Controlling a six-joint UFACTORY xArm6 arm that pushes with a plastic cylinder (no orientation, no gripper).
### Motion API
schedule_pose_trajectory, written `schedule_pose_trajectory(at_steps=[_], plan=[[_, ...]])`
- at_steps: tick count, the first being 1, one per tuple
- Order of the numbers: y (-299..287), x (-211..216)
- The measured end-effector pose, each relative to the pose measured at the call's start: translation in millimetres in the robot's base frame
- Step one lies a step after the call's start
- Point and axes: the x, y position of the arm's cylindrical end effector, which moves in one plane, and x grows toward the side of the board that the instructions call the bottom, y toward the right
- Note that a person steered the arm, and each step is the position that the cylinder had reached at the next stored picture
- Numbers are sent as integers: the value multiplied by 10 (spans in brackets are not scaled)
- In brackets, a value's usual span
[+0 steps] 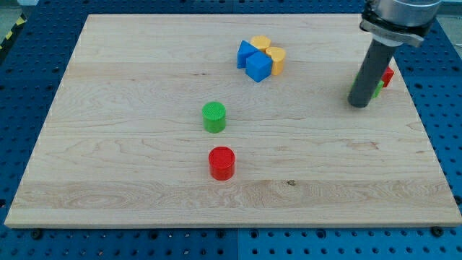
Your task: Move the red circle towards the center right
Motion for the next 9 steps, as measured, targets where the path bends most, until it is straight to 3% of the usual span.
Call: schedule_pose_trajectory(at_steps=[1, 2, 3, 6, 7, 9], plan=[[-1, 0], [-604, 254], [-1250, 758], [-2153, 1903], [-2695, 1564], [-2649, 1341]])
